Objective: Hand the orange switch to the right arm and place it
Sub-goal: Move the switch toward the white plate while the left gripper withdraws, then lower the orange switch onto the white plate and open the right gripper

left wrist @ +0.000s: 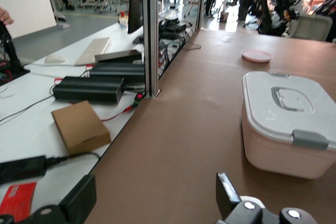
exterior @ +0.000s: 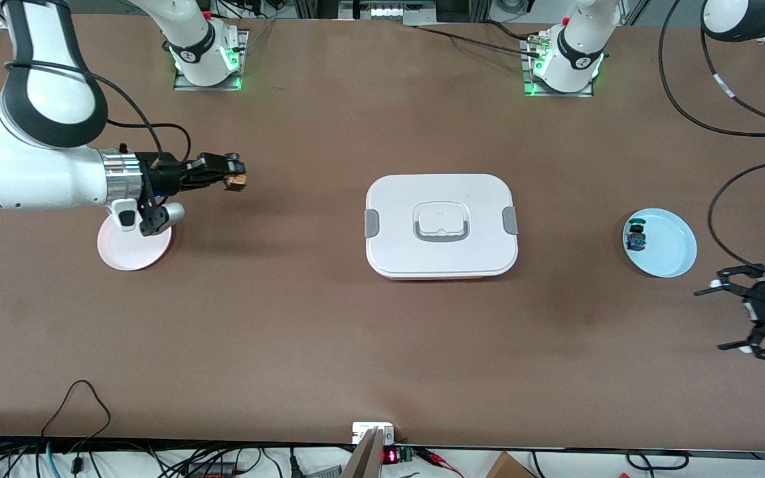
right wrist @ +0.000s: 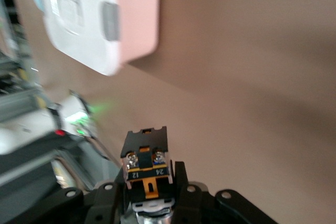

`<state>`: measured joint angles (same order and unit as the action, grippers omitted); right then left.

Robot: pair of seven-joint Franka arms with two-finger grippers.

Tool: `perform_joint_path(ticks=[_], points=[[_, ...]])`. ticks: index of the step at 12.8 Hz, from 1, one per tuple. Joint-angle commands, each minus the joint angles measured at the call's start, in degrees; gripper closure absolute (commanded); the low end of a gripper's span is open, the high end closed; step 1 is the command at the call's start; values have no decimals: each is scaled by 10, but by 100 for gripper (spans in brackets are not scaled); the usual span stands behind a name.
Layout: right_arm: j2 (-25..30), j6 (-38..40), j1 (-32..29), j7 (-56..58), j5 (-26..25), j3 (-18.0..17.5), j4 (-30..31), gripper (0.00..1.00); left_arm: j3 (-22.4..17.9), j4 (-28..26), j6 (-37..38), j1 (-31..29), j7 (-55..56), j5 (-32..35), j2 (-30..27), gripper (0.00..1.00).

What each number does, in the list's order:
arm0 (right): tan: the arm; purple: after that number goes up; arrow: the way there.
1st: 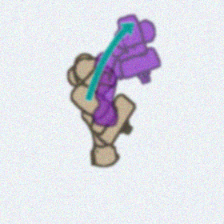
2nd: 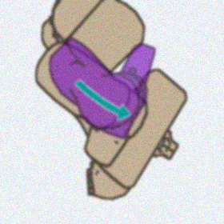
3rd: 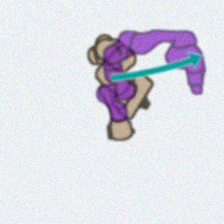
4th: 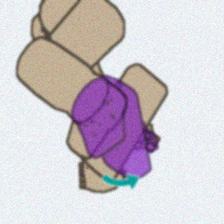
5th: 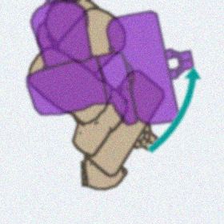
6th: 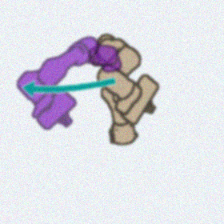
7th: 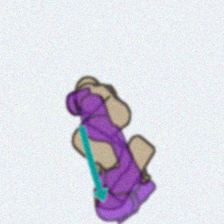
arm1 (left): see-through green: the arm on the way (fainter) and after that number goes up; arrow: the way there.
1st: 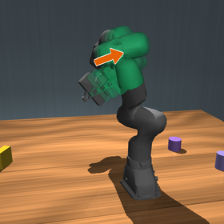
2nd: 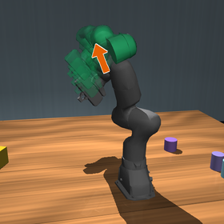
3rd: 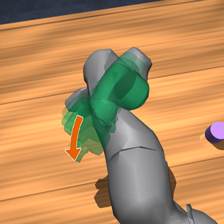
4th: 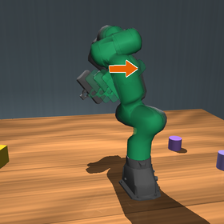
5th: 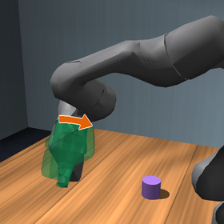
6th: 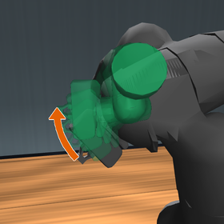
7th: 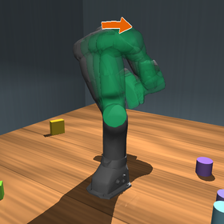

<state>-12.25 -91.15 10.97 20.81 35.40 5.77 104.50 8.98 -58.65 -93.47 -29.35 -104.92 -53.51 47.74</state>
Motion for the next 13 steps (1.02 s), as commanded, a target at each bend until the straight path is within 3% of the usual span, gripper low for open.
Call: perform_joint_path(ticks=[1,4,7,11,13], points=[[8,-3,-10,87,-143,-3,3,100,-48,84,-3,16,27,103,-6,0],[7,-36,-16,185,-285,-3,5,100,-52,109,-52,59,31,265,-80,0],[2,-96,-39,264,-370,-3,22,100,-47,107,-32,101,140,413,-164,0],[1,-211,-67,415,-442,-3,60,100,-45,106,49,143,367,473,-244,0],[0,-307,-75,482,-502,-3,97,100,-43,105,108,163,460,475,-275,0]])
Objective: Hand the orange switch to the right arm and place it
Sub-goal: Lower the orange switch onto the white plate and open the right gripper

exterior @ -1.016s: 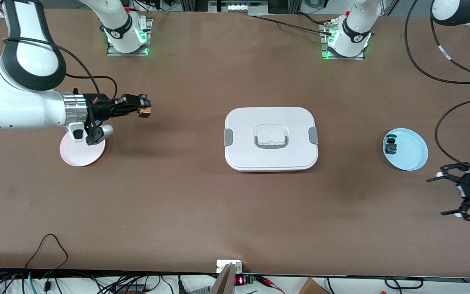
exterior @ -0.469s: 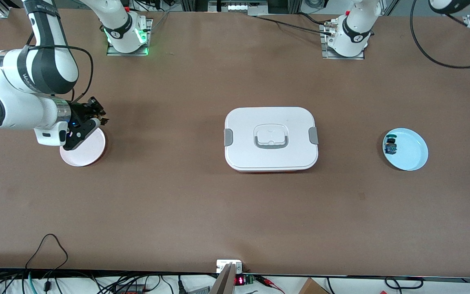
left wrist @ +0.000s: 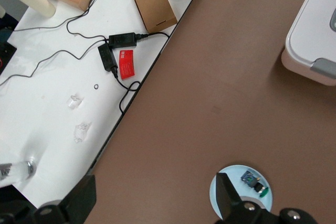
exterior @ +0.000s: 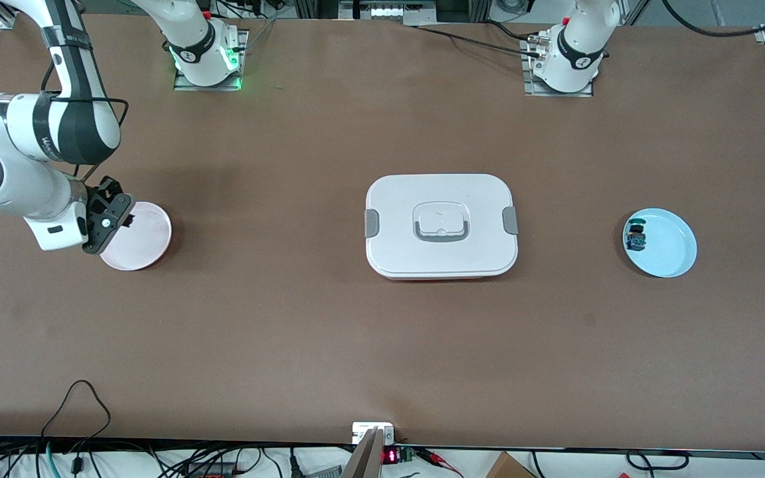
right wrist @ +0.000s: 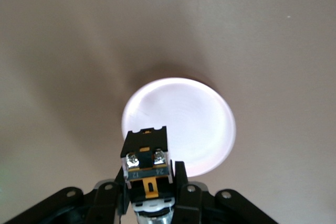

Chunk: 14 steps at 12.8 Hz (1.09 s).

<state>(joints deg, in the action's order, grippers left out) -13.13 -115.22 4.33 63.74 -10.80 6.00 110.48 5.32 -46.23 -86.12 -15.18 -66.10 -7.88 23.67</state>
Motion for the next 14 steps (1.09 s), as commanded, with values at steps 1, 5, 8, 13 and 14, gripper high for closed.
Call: perform_joint_path(ticks=[1,5,8,13,14], points=[[8,-111,-19,78,-50,-5,59,100,-6,-21,66,36,122,35,-51,0],[-2,-292,-38,91,-51,-2,171,100,-1,-109,114,108,369,45,-119,0],[-16,-309,-44,90,-51,-3,187,99,5,-267,72,166,573,60,-193,0],[-50,-352,-72,104,-53,-3,192,99,-75,-411,-8,191,597,52,-219,0],[-55,-363,-73,105,-53,-3,195,99,-98,-421,-15,197,596,50,-217,0]])
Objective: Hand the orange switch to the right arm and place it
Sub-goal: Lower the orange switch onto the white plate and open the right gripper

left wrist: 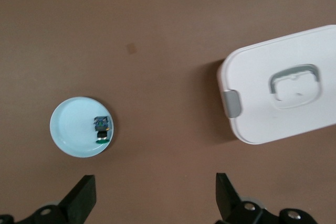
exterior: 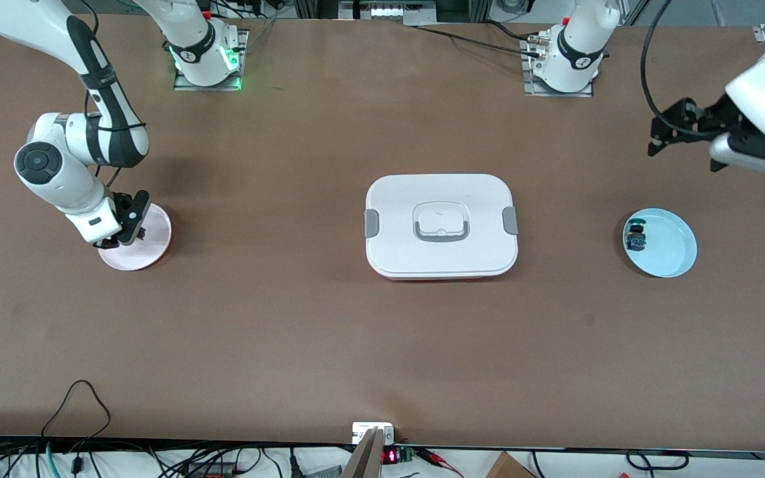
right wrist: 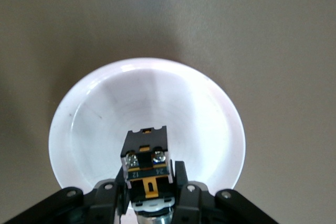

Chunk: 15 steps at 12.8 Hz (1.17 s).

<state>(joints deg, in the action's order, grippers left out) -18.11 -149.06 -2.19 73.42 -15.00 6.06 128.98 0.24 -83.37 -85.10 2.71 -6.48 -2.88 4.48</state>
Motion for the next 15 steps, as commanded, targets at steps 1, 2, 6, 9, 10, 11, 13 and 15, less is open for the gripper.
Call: perform_joint_path(ticks=[1,2,6,9,10,11,13,15], points=[[-10,-36,-8,9,-11,-3,13,99,-54,-57,-30,18,-6,1,-23,0],[-17,-42,-12,9,-11,-3,14,99,-55,-61,-33,18,-11,6,-17,0],[-30,-43,-16,2,-10,-3,14,99,-55,-60,-56,29,-45,17,-3,0],[-30,-35,-18,-3,-4,-4,14,39,-58,-58,-46,27,-46,11,-3,0],[-25,-25,-20,-19,-2,-4,14,1,-57,-52,-44,27,-44,12,-1,0],[-18,-10,-21,-35,-2,-6,14,0,-58,-45,-44,23,-44,6,-1,0],[15,8,-21,-39,-1,-7,11,0,-54,-30,-44,18,-43,11,2,0],[53,44,-15,-67,27,-9,-5,0,-52,-29,-46,18,-42,12,2,0]])
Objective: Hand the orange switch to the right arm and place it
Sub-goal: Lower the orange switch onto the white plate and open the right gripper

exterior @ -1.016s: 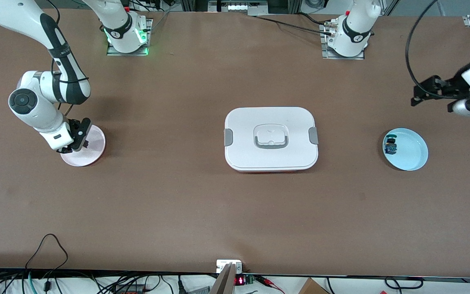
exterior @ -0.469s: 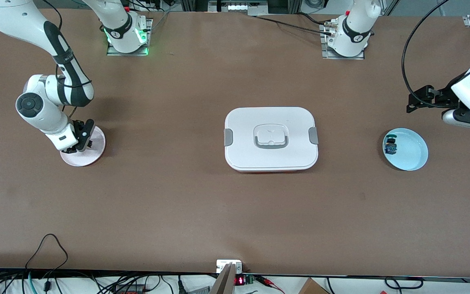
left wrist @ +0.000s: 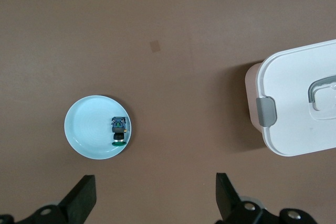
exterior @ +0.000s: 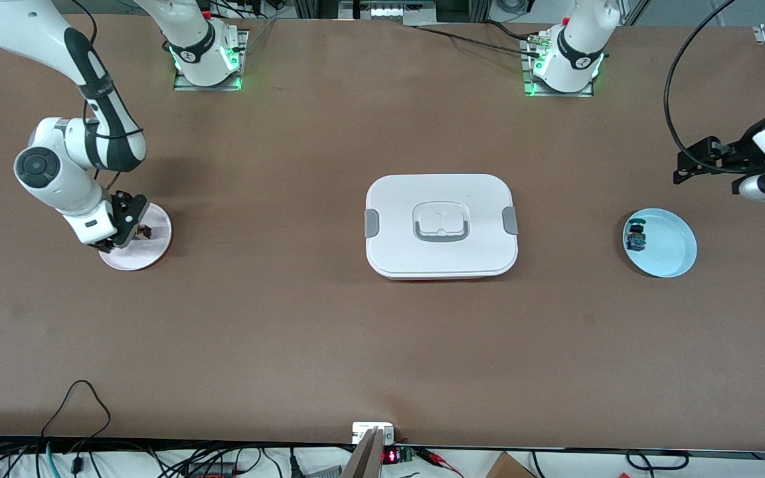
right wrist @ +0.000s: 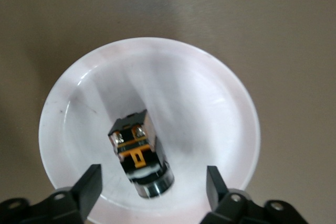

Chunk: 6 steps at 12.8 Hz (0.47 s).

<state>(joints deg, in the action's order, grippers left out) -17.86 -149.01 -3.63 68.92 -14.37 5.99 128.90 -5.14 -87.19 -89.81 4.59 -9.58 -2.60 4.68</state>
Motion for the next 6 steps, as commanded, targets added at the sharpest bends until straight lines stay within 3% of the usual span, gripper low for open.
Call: perform_joint_path(ticks=[1,3,6], points=[[63,86,4,-42,67,-12,-21,0,2,11,0,1,-8,9,2,0],[69,222,11,-88,157,-16,-100,0,2,11,-2,-1,-5,10,7,0],[70,394,16,-257,169,-19,-202,0,2,11,3,-1,-4,41,9,0]])
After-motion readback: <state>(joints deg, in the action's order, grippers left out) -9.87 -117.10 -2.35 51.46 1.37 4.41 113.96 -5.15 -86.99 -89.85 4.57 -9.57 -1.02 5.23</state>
